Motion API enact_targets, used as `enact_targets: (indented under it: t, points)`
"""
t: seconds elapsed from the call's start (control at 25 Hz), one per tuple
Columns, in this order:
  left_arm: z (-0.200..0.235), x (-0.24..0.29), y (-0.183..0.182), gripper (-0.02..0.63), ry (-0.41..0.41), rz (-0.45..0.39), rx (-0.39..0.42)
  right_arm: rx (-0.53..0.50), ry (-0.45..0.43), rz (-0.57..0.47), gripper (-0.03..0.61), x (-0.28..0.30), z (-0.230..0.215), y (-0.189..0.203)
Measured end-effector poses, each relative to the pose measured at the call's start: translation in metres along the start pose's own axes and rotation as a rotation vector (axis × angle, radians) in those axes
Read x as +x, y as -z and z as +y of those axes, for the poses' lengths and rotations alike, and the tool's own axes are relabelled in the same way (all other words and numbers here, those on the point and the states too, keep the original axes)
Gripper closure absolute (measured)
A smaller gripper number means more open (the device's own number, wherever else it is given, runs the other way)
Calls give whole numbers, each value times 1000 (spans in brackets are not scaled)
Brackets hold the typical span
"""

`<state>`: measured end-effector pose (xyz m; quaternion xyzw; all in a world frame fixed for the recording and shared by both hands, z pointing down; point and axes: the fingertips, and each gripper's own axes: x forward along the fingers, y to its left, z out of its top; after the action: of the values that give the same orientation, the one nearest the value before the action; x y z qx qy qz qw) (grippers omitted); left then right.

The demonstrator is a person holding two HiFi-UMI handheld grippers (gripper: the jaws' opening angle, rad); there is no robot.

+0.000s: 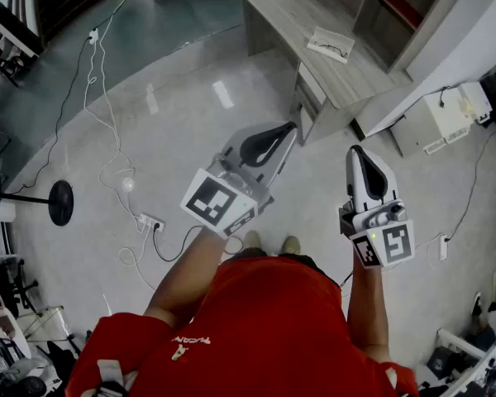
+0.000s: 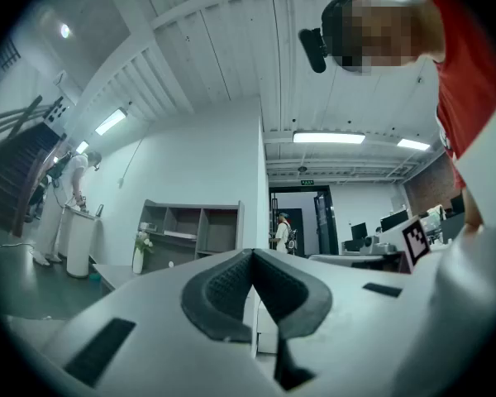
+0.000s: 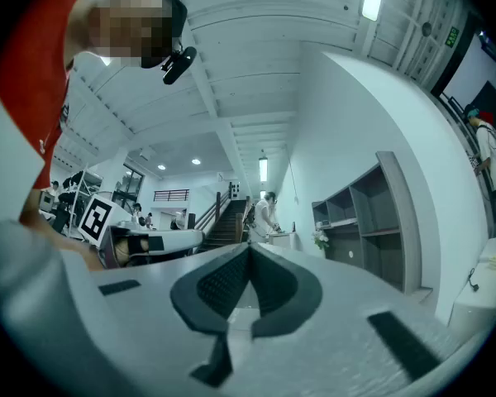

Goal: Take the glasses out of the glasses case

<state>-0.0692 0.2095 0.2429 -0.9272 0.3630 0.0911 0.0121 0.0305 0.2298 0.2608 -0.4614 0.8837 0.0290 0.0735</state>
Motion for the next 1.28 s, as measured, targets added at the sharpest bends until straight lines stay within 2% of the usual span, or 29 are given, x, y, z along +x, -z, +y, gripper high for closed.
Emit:
enact_targets:
  t: [0.72,1.28]
  points:
    - [13,-11,2,604,-3,-20,-21,31,17,4,574,5,3,7]
    - [68,-54,-4,604,12,-29,-2,7,45,7,574,42,41,21]
